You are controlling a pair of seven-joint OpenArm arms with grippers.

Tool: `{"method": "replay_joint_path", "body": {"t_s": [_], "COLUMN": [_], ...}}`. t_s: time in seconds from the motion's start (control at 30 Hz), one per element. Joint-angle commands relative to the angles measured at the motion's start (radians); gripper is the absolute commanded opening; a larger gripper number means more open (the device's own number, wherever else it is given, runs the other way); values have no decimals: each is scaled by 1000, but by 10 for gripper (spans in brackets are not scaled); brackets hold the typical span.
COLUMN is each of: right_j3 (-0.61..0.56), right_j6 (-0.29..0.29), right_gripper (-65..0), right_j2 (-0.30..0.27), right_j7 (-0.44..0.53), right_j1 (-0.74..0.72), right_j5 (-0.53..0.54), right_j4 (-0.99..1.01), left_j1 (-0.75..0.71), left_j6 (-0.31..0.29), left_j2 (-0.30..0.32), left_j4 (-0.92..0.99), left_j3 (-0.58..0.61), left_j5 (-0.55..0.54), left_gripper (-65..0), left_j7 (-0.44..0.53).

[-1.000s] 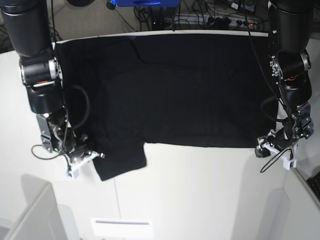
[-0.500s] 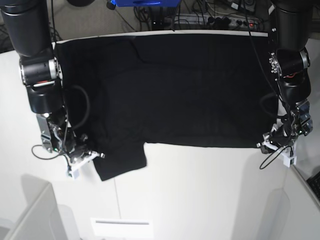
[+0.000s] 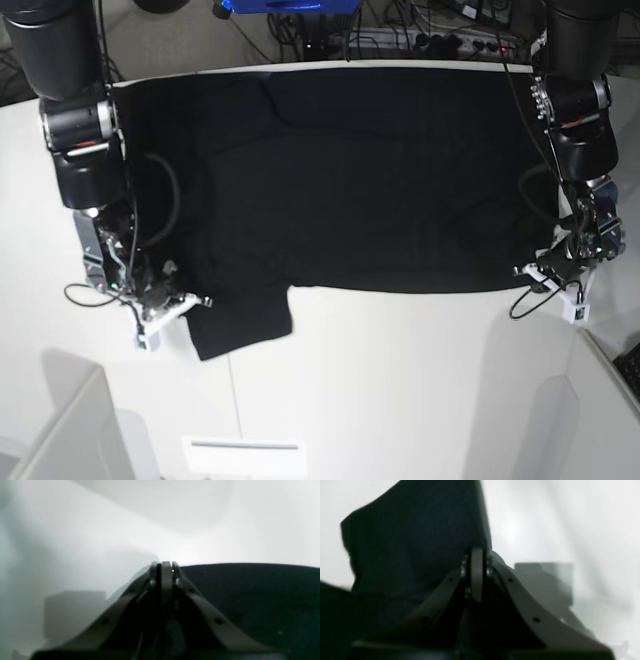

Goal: Fold the T-shirt properly
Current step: 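Move the left gripper to the opposite side edge near the hem, then grasp the hem-side edges with both grippers and fold them toward the collar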

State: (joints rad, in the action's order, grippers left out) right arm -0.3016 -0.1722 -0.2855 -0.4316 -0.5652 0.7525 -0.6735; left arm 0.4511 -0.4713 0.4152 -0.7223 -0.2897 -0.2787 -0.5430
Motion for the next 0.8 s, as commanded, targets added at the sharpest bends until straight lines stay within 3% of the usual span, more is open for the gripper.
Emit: {"method": "replay_joint_path", "body": {"t_s": [0.0, 0.27, 0.4, 0.6, 0.77], "right_j3": [5, 5, 5, 5, 5], "right_j6": [-3, -3, -3, -3, -3], "right_gripper": [-650, -650, -650, -650, -650], "right_j2": [-16, -42, -59, -79, -94], "right_j7": [27, 12, 12, 12, 12], "right_j1": [-39, -19, -17, 43, 90], "right_j5": [14, 9, 9, 9, 11], "right_j4": [-50, -134, -134, -200, -265], "left_j1": [21, -36, -56, -145, -232], "left_j6": [-4, -4, -4, -5, -5], "left_j2": [20, 24, 23, 0, -3], "left_j4": [-43, -141, -225, -423, -537], "left_j3": [-3, -3, -7, -108, -116], "left_j5": [-12, -14, -14, -14, -15], "left_gripper": [-650, -650, -650, -650, -650], "left_j7": [19, 13, -59, -145, -151]}}
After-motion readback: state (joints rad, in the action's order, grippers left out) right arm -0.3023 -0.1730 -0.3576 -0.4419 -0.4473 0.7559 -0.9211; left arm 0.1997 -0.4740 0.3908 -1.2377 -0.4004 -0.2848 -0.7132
